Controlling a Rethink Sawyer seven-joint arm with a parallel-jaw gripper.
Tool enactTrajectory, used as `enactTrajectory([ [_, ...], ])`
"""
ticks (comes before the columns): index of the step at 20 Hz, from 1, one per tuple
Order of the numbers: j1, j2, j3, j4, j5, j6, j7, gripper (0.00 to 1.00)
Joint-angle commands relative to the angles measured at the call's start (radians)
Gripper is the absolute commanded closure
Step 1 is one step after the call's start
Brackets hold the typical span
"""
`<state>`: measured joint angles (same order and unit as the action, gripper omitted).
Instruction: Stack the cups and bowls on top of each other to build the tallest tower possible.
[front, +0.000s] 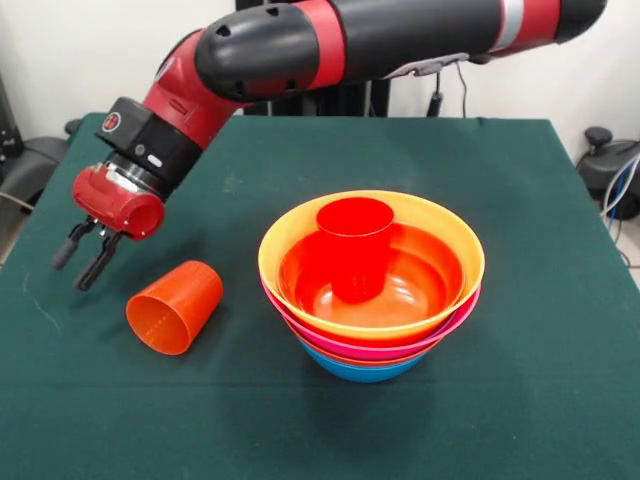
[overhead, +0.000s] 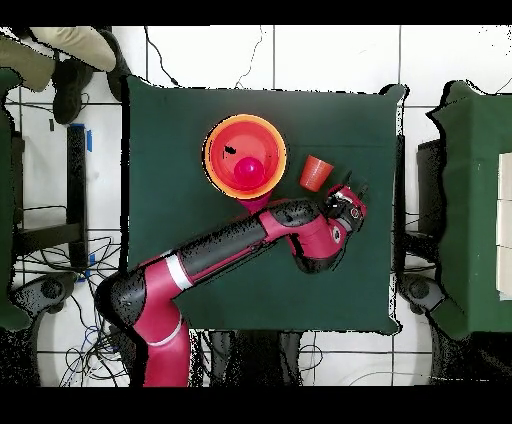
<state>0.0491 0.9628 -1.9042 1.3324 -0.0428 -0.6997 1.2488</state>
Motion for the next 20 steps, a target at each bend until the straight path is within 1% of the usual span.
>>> enactTrajectory([
  [1, -0.025, -0.029, 0.057, -0.342, -0.491, -0.169, 0.257, 0.00],
  [3, -0.030, -0.036, 0.061, -0.337, -0.549, -0.214, 0.228, 0.00],
  [6, -0.039, -0.082, 0.089, -0.322, -0.637, -0.294, 0.173, 0.00],
  [12, -0.104, -0.182, 0.108, -0.349, -0.904, -0.494, 0.087, 0.00],
  [14, -0.118, -0.200, 0.105, -0.357, -0.952, -0.515, 0.064, 0.00],
  [15, -0.140, -0.235, 0.089, -0.367, -1.022, -0.557, 0.030, 0.00],
  [16, -0.160, -0.258, 0.072, -0.407, -1.051, -0.566, 0.041, 0.00],
  [19, -0.188, -0.297, 0.060, -0.458, -1.117, -0.588, 0.030, 0.00],
  [20, -0.205, -0.308, 0.050, -0.505, -1.127, -0.589, 0.056, 0.00],
])
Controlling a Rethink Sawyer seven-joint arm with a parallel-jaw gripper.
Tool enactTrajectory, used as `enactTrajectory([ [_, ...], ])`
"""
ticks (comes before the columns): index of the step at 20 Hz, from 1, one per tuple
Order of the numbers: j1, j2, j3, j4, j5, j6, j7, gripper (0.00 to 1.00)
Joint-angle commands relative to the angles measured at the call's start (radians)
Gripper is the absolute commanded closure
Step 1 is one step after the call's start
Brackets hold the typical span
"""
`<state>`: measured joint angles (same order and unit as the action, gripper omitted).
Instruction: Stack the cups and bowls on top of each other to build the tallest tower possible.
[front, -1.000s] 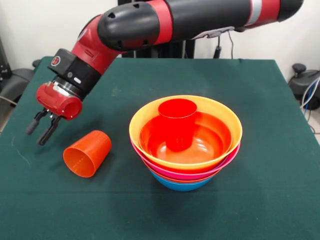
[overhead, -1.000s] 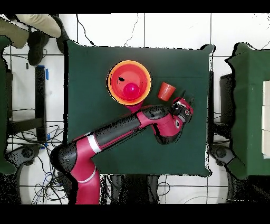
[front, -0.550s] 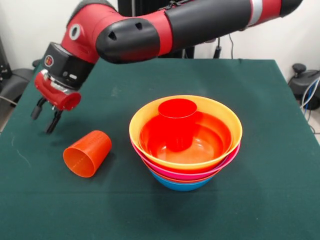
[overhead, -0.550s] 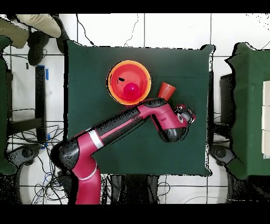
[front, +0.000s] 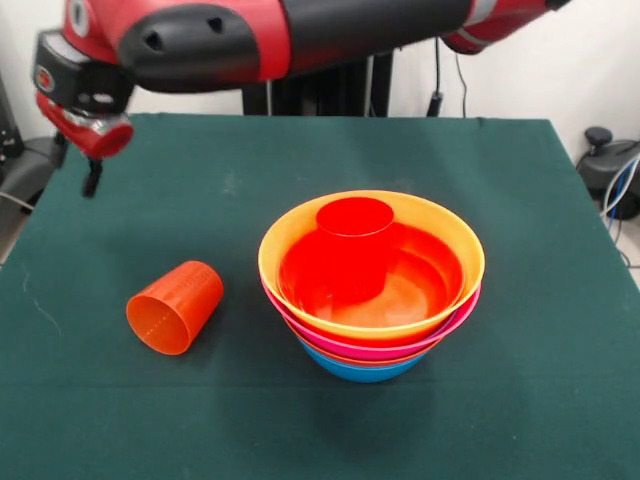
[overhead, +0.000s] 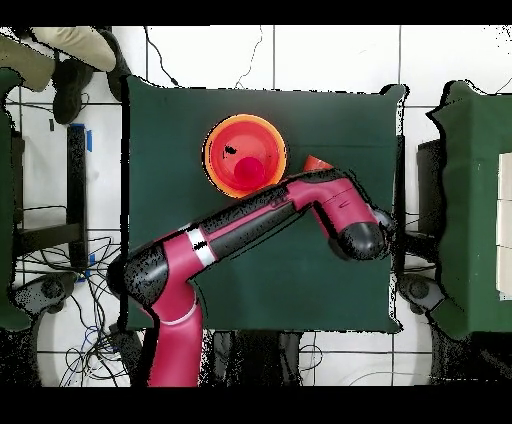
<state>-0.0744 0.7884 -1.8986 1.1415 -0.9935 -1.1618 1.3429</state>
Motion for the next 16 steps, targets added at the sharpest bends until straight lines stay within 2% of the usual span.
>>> enactTrajectory([
  [1, -0.091, -0.148, 0.048, -0.336, -0.188, -0.135, -0.031, 0.00],
  [3, -0.114, -0.156, 0.039, -0.405, -0.223, -0.133, -0.012, 0.00],
  [8, -0.153, -0.189, 0.063, -0.574, -0.234, -0.142, 0.094, 0.00],
  [11, -0.176, -0.216, 0.092, -0.646, -0.215, -0.147, 0.115, 0.00],
  [16, -0.227, -0.234, 0.093, -0.787, -0.235, -0.181, 0.118, 0.00],
])
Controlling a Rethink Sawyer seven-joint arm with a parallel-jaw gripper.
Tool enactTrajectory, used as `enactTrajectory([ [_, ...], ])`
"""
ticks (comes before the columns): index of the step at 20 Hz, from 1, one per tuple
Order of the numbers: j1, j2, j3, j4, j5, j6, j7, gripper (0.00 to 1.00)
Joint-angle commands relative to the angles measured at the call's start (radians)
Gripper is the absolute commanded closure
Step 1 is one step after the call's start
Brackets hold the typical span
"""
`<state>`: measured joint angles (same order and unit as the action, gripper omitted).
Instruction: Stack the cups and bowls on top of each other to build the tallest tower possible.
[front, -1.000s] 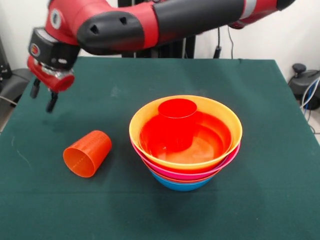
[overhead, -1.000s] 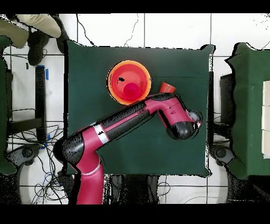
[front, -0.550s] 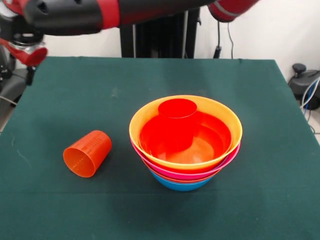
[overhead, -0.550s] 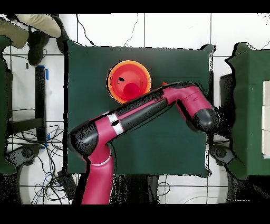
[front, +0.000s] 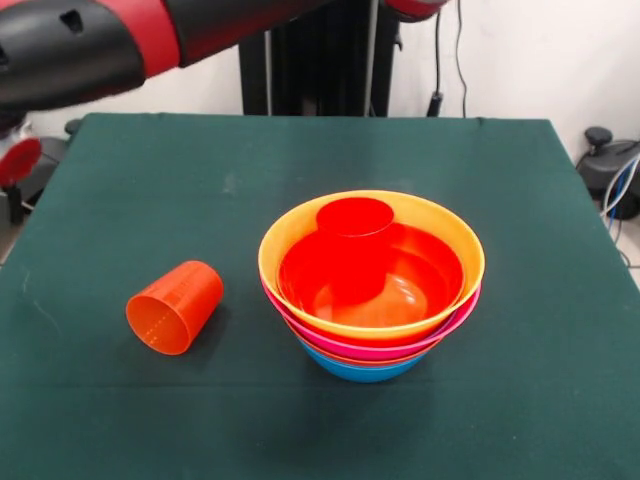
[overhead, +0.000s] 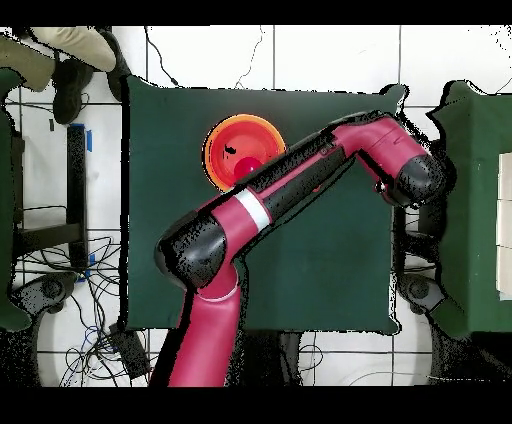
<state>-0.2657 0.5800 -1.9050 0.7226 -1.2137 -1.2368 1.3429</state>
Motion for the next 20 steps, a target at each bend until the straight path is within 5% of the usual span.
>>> enactTrajectory([
  [1, -0.047, -0.029, 0.100, -0.399, -0.017, -0.114, 0.108, 0.00],
  [10, -0.135, -0.056, 0.073, -0.655, -0.070, -0.169, -0.013, 0.00],
  [20, -0.014, -0.039, 0.076, -0.666, -0.176, -0.173, -0.308, 0.00],
])
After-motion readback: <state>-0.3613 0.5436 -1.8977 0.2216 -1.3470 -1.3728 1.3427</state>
